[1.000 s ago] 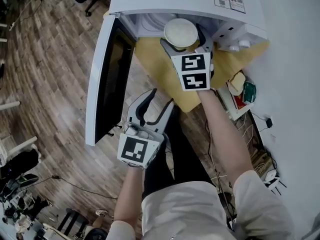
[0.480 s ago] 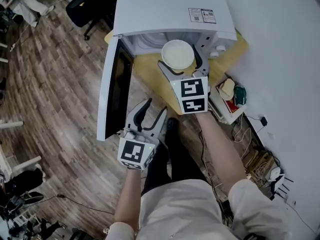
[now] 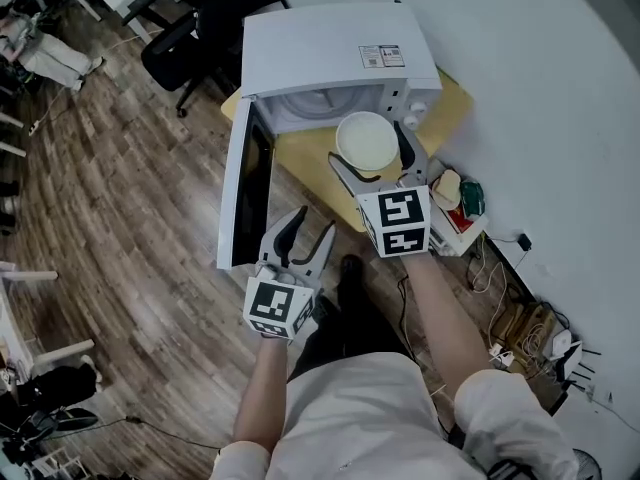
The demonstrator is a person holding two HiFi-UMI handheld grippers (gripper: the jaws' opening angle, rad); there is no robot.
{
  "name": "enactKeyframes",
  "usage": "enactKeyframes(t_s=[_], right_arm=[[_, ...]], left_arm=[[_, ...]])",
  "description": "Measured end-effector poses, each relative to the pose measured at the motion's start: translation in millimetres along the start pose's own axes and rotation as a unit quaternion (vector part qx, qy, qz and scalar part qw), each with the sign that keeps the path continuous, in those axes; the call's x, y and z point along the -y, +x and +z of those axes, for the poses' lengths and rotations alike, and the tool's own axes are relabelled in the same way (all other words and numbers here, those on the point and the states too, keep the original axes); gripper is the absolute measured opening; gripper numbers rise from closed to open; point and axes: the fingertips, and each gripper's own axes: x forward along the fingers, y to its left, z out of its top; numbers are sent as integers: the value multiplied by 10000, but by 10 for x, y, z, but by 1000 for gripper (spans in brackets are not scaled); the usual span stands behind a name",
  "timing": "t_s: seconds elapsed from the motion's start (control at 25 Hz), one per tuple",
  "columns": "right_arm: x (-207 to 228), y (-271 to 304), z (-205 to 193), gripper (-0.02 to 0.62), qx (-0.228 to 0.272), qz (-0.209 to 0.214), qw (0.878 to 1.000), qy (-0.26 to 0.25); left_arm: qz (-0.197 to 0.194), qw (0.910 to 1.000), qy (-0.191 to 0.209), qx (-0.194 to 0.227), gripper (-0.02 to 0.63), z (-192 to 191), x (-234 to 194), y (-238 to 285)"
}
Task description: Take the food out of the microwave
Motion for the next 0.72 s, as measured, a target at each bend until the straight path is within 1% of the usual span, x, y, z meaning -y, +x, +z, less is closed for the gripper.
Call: enactKeyframes(t_s=[0.36, 0.72], right_arm=[[-184, -733, 201, 499, 230, -123, 9997, 19], [-241, -1138, 222, 499, 251, -271, 9993, 69]], left_arm=[[-253, 9995, 115, 117, 199, 102, 352, -382], [-308, 9991, 167, 228, 199, 183, 513, -577]])
